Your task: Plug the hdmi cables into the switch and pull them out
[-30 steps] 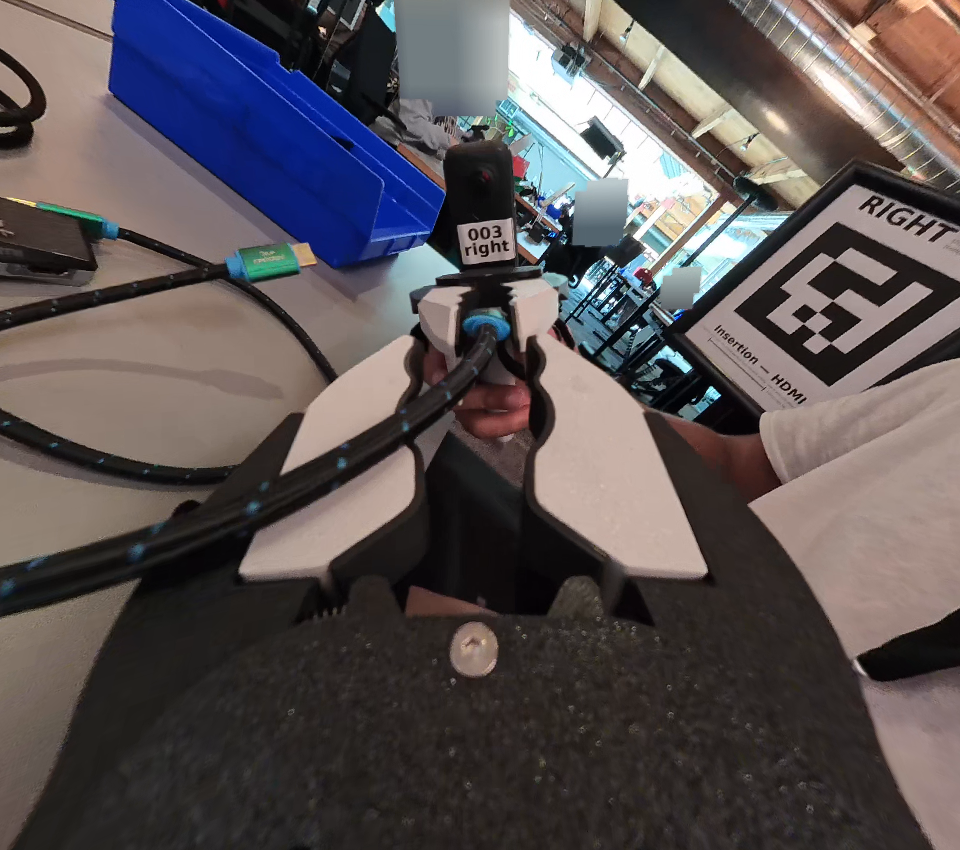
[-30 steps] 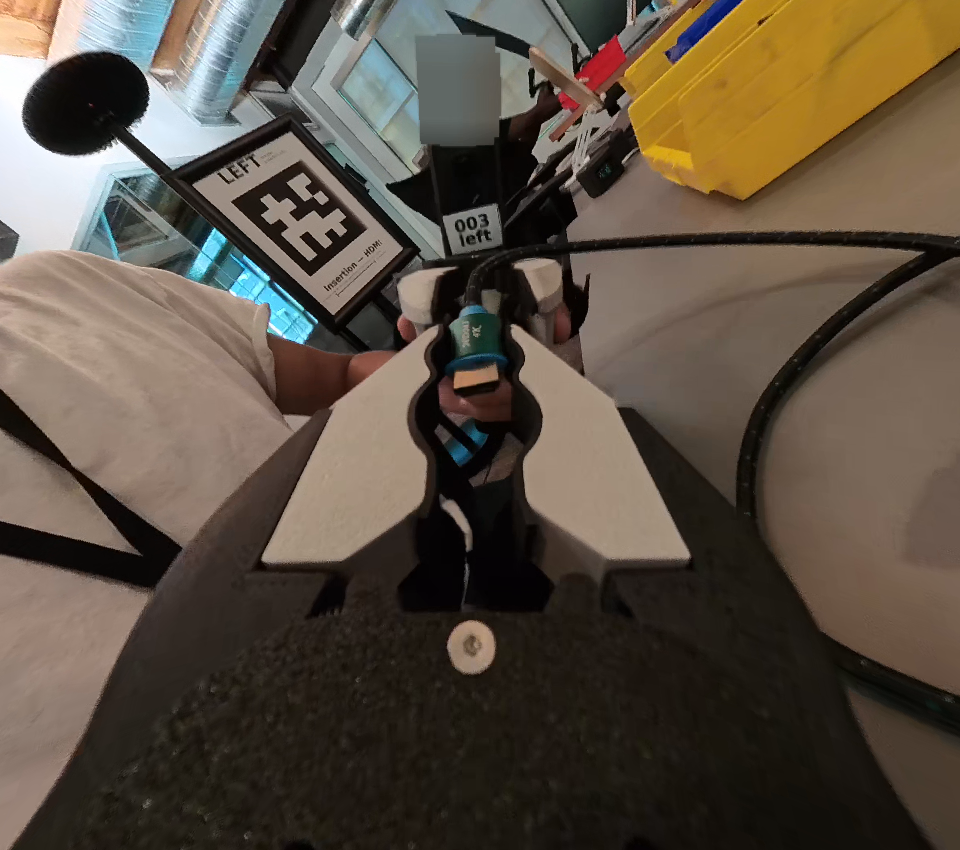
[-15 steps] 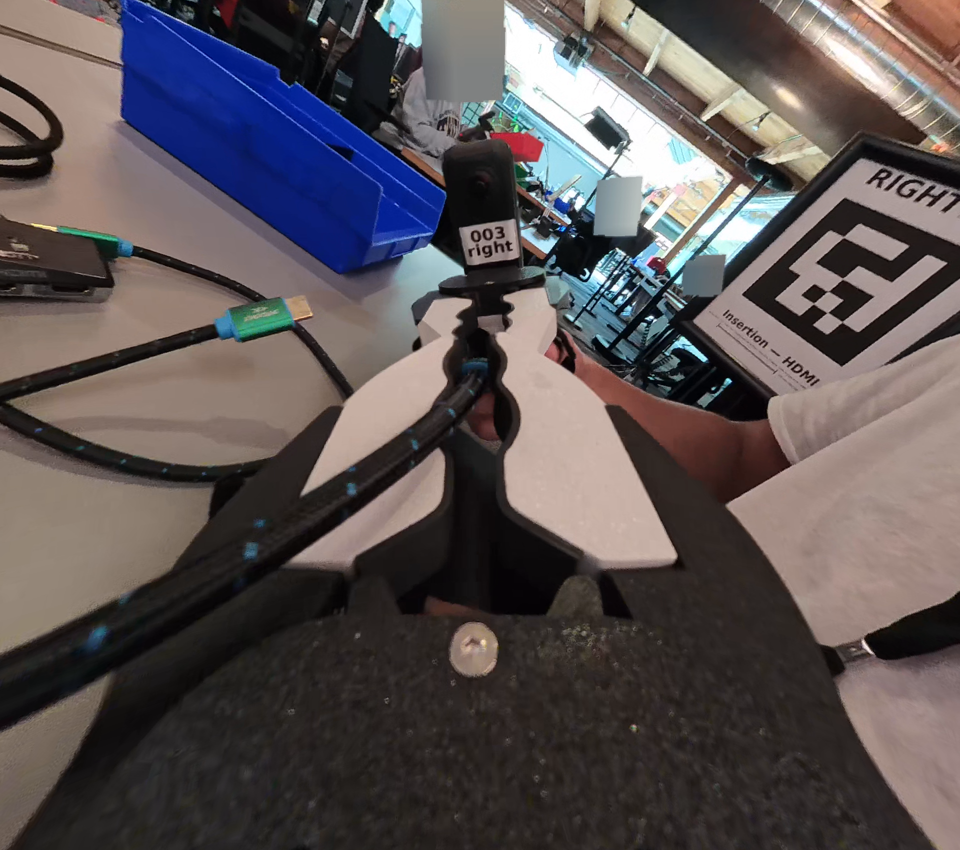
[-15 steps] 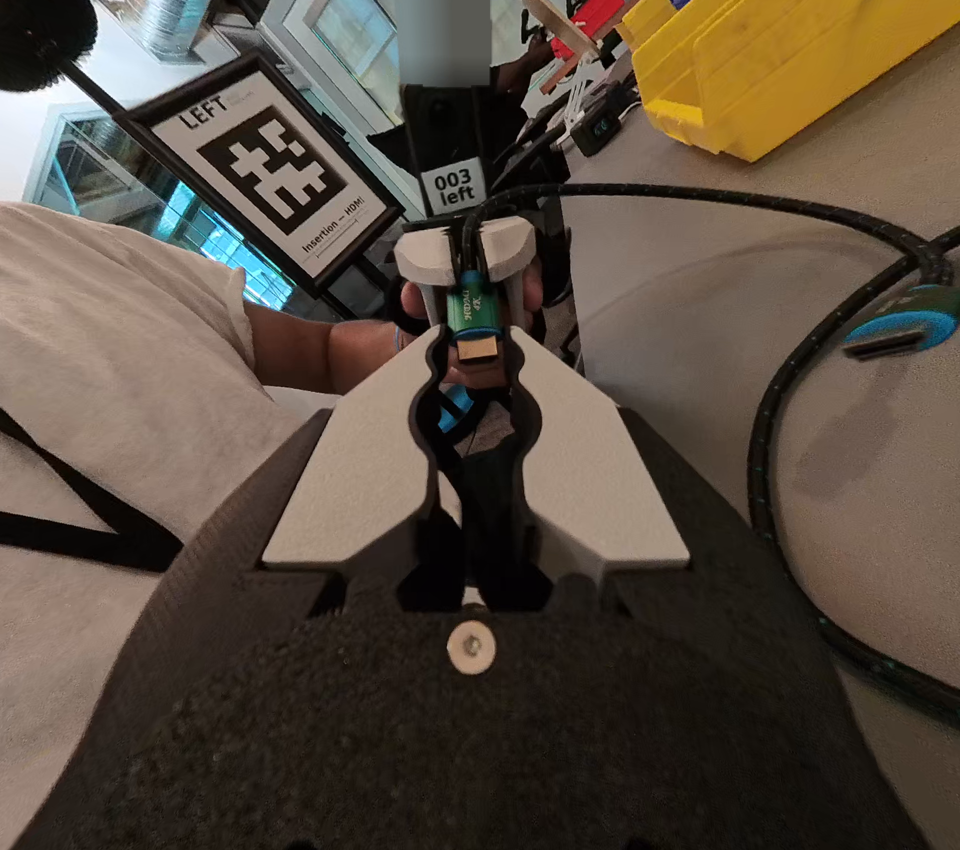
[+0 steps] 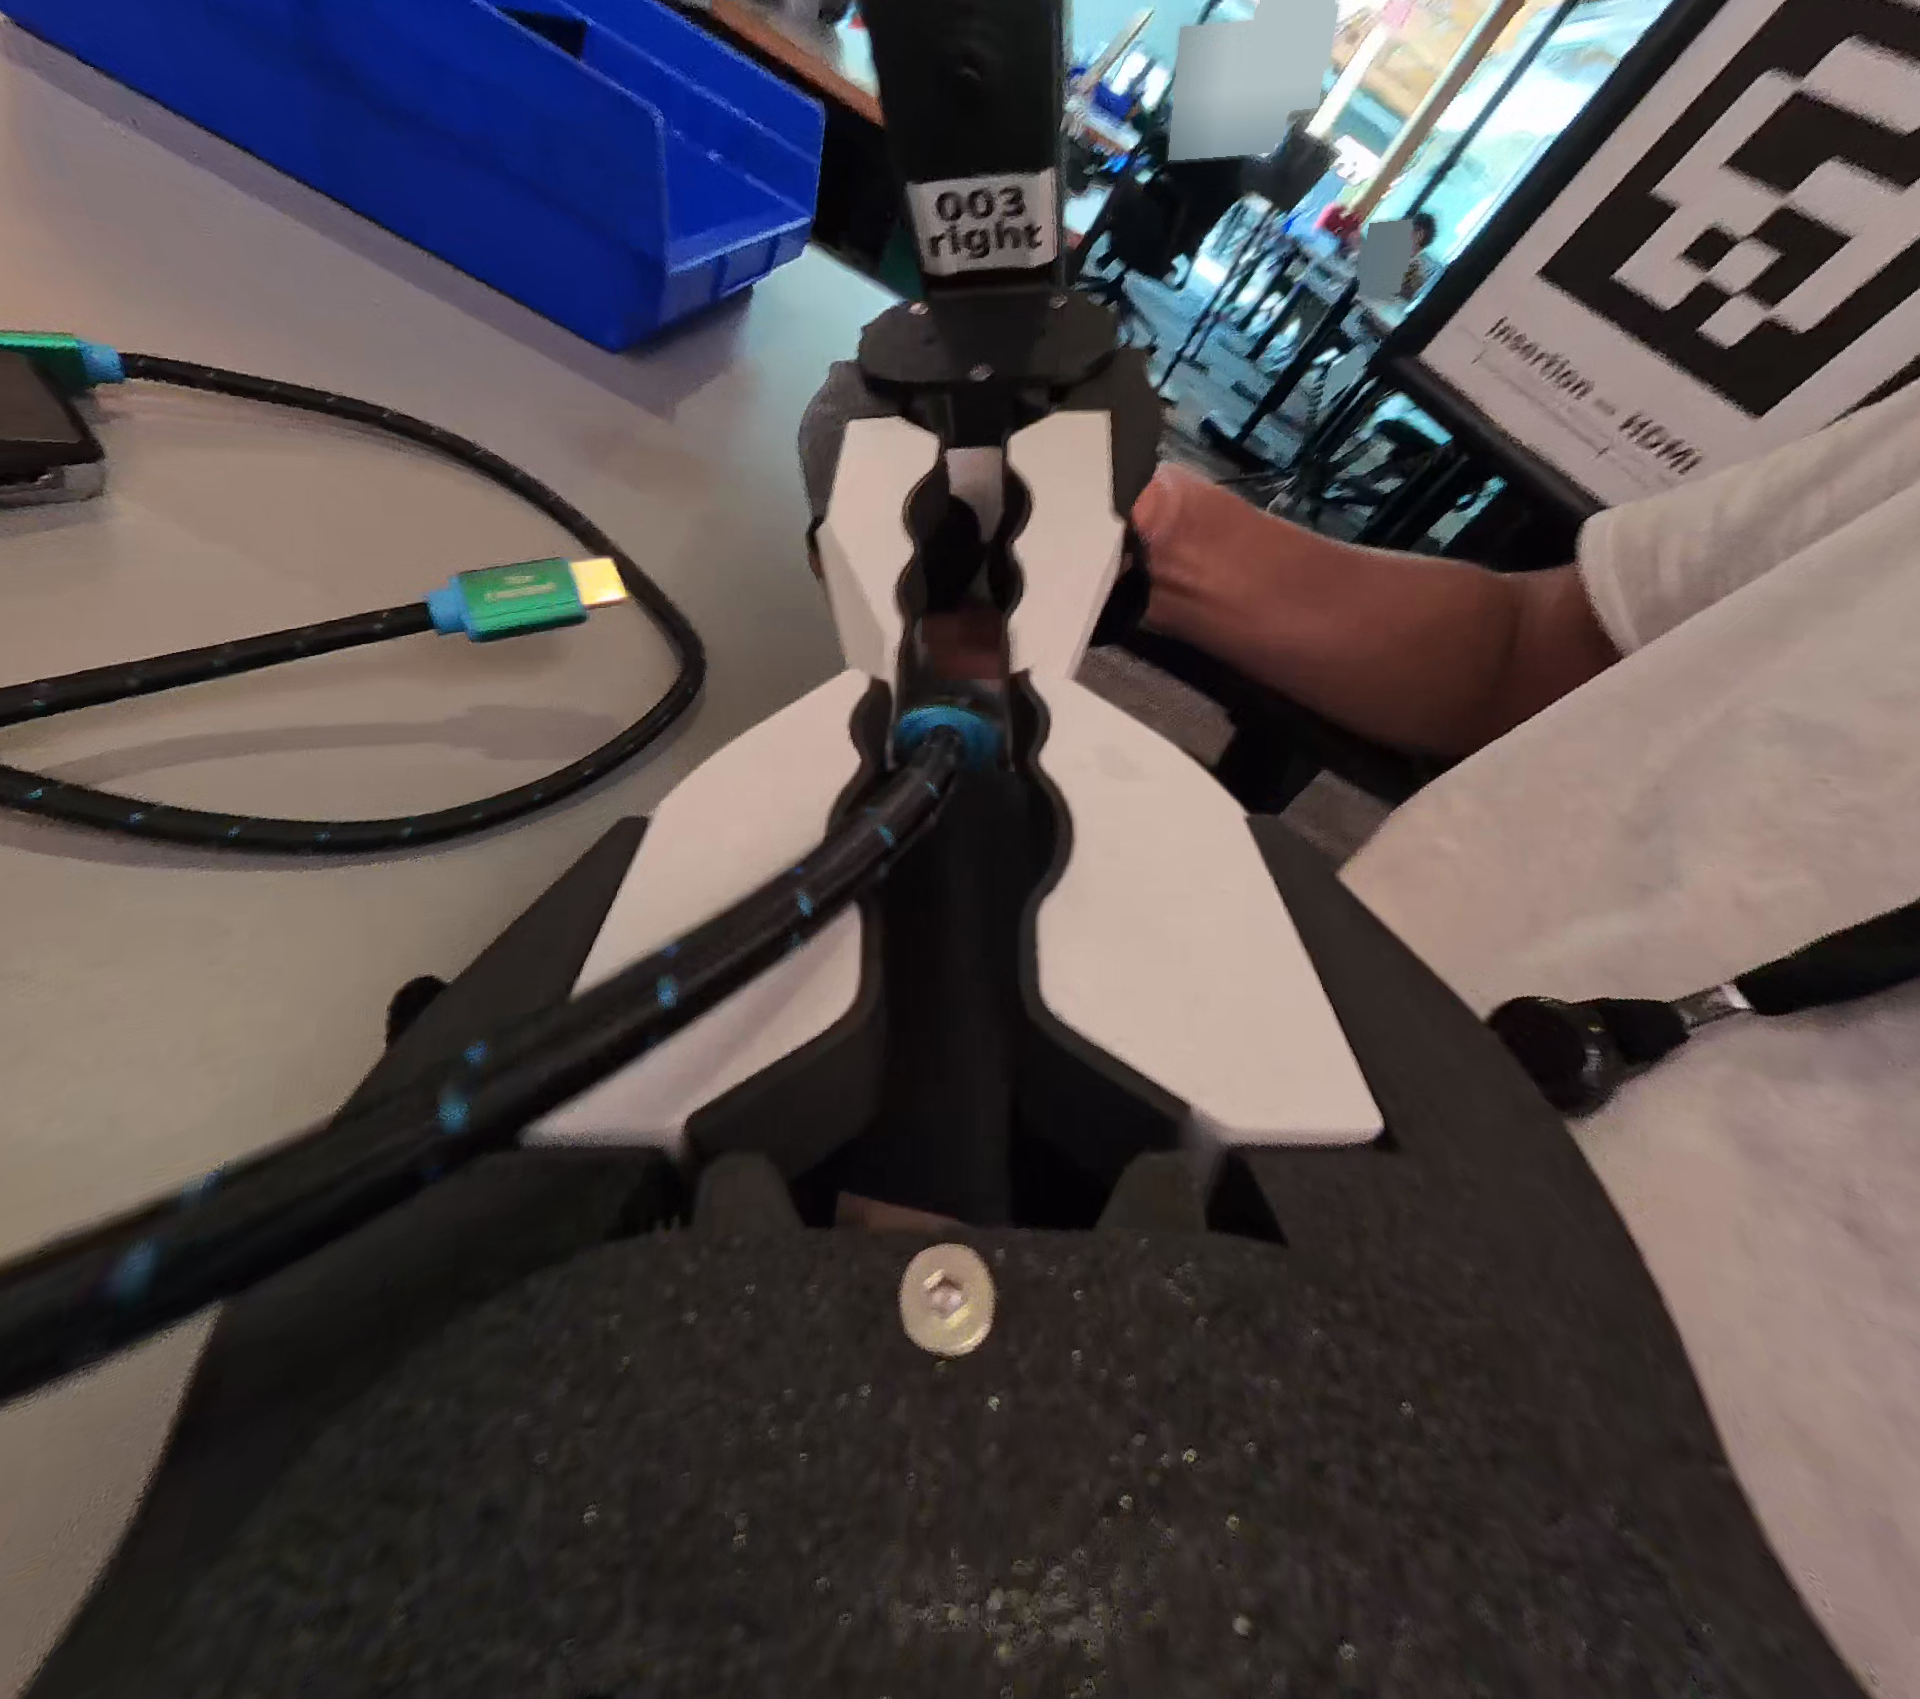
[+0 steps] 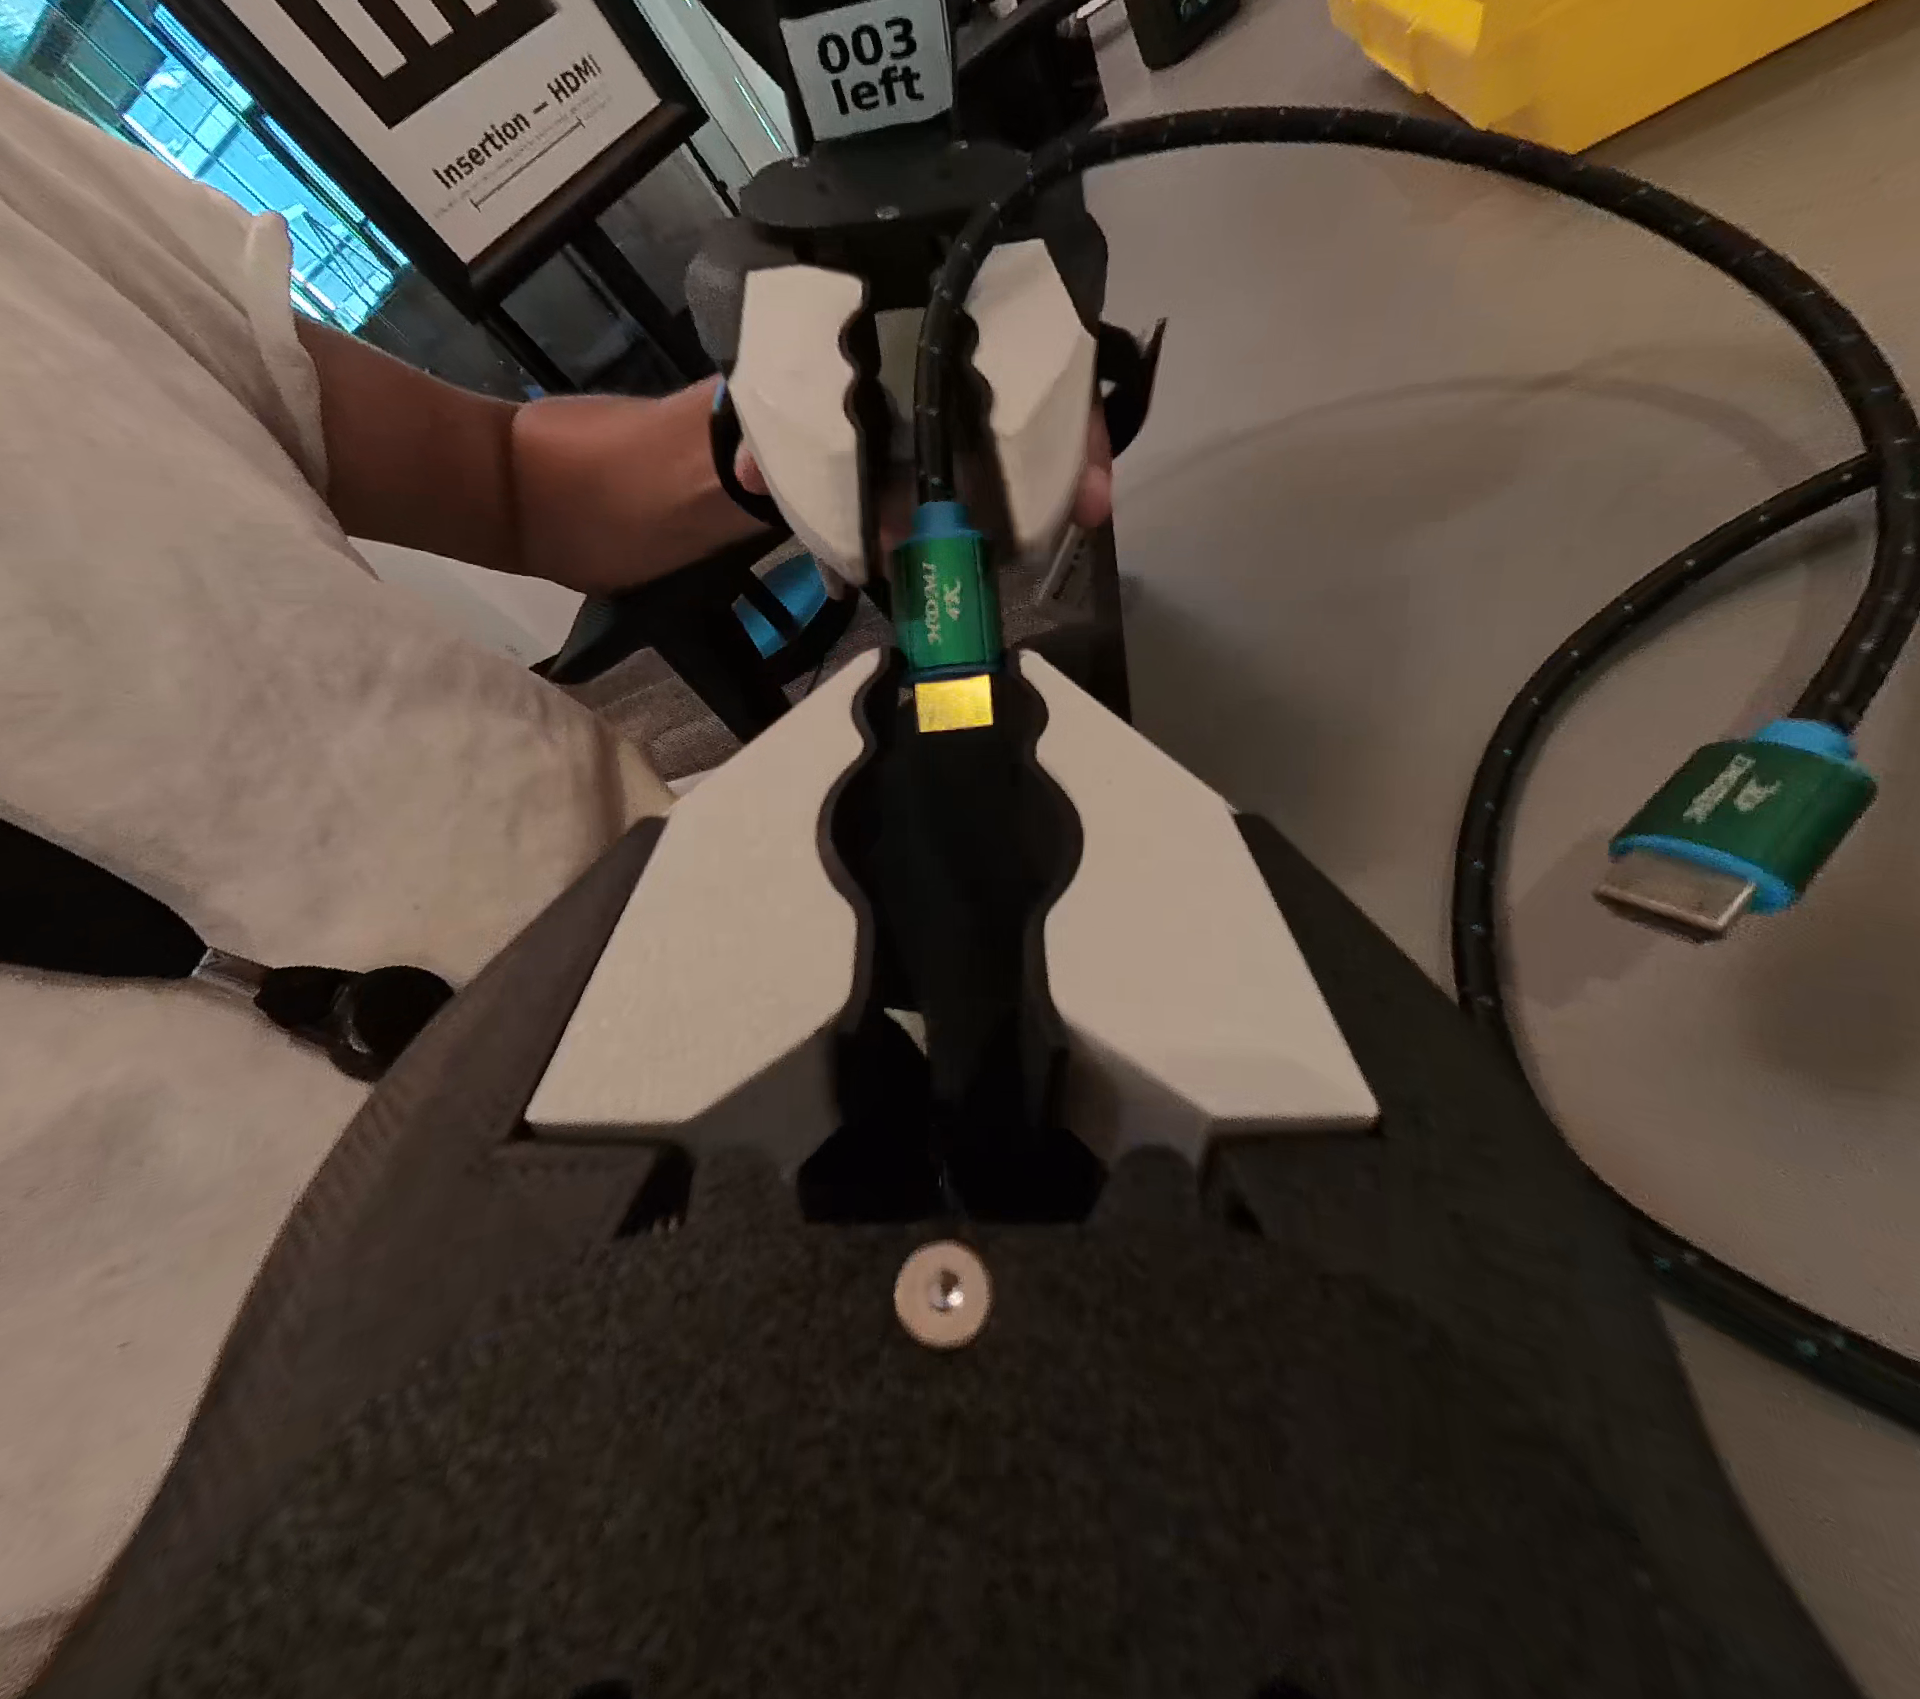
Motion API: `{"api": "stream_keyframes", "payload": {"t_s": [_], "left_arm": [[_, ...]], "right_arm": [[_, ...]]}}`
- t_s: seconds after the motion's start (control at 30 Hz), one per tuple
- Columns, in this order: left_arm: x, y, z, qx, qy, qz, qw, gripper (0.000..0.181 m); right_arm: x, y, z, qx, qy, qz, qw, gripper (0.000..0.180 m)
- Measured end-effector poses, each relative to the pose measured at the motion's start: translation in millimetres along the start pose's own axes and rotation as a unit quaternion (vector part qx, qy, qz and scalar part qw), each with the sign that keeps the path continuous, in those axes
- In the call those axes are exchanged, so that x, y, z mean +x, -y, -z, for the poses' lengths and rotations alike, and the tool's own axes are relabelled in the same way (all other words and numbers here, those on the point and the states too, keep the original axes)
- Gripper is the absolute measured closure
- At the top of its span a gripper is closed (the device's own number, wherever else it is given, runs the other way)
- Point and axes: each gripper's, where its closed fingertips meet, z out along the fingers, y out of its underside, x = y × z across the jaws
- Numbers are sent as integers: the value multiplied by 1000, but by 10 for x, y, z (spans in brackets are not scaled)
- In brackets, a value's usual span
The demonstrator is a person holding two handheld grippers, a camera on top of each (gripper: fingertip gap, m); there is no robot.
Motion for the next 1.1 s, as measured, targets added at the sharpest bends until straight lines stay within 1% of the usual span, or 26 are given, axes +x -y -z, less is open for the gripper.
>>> {"api": "stream_keyframes", "payload": {"t_s": [0.03,0.07,0.1,0.17,0.27,0.33,0.4,0.47,0.6,0.67,0.73,0.83,0.93,1.0,1.1], "left_arm": [[-44,-52,-16,-17,16,-6,1000,146],[-70,-87,-24,-27,26,-11,999,138],[-72,-95,-28,-29,26,-10,999,137],[-25,-104,-53,-30,13,-7,999,142],[18,-140,-76,-43,2,-13,999,146],[40,-165,-80,-50,-7,-9,999,155],[35,-188,-79,-58,-9,-6,998,159],[25,-186,-77,-59,-5,-9,998,159],[18,-103,-61,-35,-8,3,999,160],[40,-116,-65,-39,-14,0,999,159],[68,-178,-88,-58,-15,-16,998,160],[76,-349,-143,-107,-3,-57,993,159],[62,-444,-164,-138,8,-82,987,159],[29,-411,-149,-132,30,-104,985,159],[-82,-238,-61,-99,85,-130,983,159]], "right_arm": [[-22,18,1,5,5,1,1000,160],[-22,17,2,3,5,0,1000,160],[-11,-9,-2,-4,2,4,1000,160],[-10,-20,-13,-6,1,2,1000,160],[6,-50,-30,-16,-4,6,1000,160],[7,-83,-31,-25,-4,7,1000,160],[3,-113,-33,-35,-6,13,999,160],[15,-113,-35,-33,-12,15,999,160],[14,-21,-17,-8,-12,14,1000,160],[0,-27,-10,-15,-13,30,999,160],[-25,-83,-1,-39,-12,53,998,160],[-23,-264,5,-102,-14,78,992,160],[-6,-377,1,-137,-20,87,987,160],[27,-358,-9,-130,-27,85,988,160],[98,-131,106,-69,-36,88,993,161]]}}
